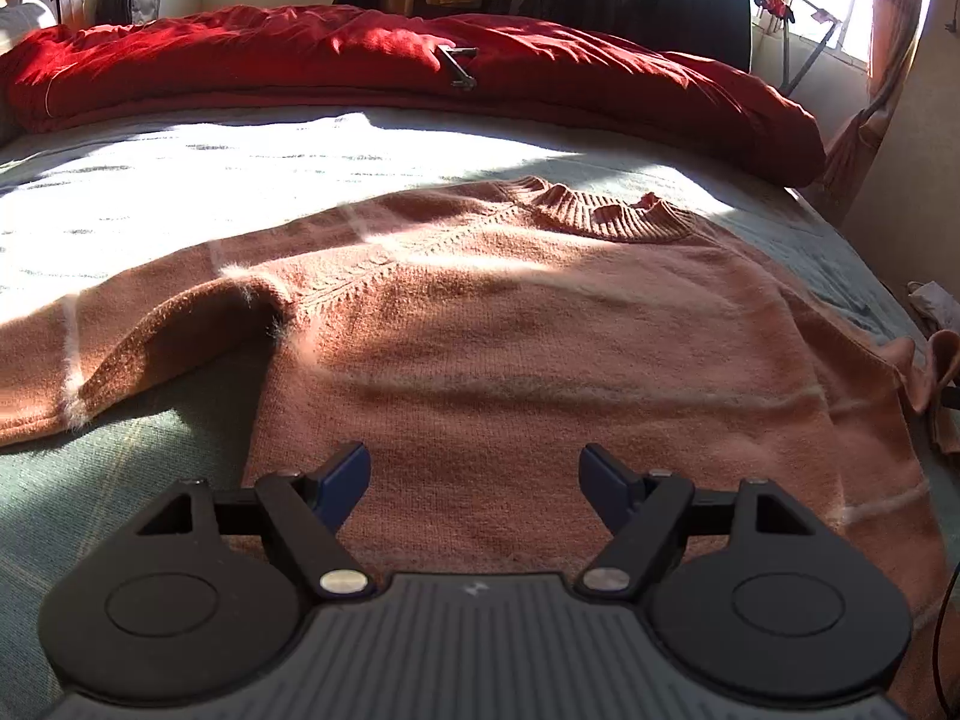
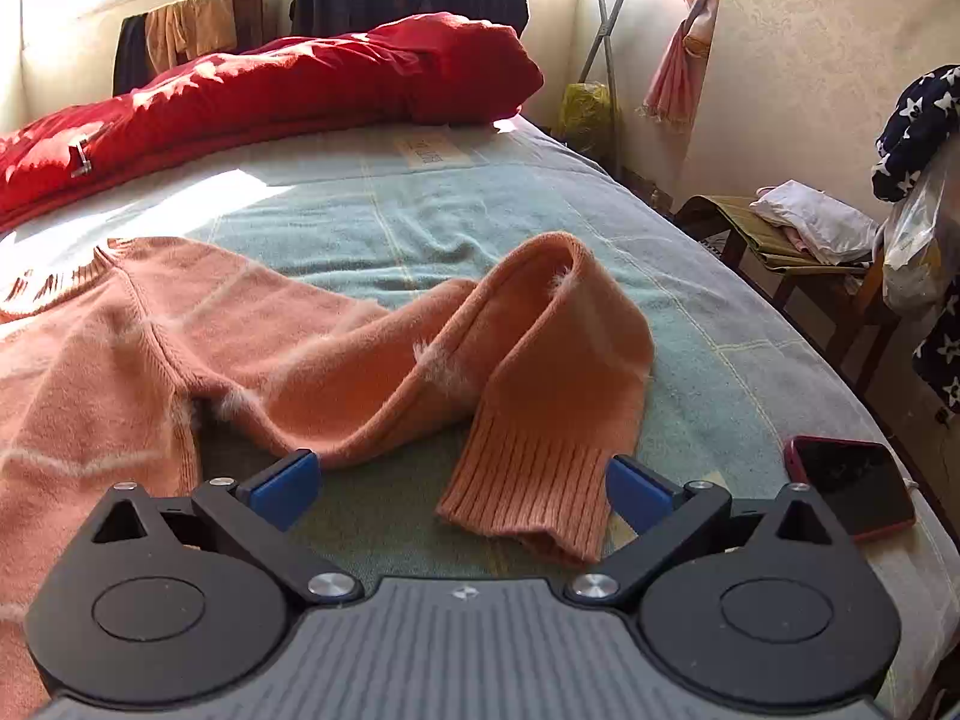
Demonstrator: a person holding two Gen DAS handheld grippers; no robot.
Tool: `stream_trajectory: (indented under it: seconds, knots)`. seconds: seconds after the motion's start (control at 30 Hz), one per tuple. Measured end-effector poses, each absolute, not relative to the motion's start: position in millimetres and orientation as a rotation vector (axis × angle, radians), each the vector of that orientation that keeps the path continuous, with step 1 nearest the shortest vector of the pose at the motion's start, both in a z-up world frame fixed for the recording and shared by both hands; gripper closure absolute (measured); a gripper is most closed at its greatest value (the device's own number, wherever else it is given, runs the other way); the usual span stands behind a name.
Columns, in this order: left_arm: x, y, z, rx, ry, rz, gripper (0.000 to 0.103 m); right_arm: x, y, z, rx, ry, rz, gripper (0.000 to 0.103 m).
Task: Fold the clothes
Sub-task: 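Grasp the orange sweater sleeve cuff with the right gripper and lift it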
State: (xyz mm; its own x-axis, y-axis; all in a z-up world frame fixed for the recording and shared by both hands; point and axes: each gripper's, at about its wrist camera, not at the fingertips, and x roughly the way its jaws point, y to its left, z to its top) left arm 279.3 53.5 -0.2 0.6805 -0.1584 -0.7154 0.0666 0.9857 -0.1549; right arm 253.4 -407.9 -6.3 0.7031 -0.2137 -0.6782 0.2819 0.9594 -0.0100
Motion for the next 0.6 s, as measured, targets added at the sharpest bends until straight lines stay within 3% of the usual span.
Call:
stream_trajectory:
  seconds: [0.4, 0.6]
  knots:
    - [257.2, -1.0, 15.5, -0.052, 0.829, -0.075, 0.025, 317.1, -521.7, 16.1, 0.386, 0.589, -0.139, 0.005]
    - [260.8, -18.4, 21.5, -0.015, 0.817, -0.105, 0.025, 356.8, -541.8, -2.1, 0.541, 0.705, 0.061, 0.005]
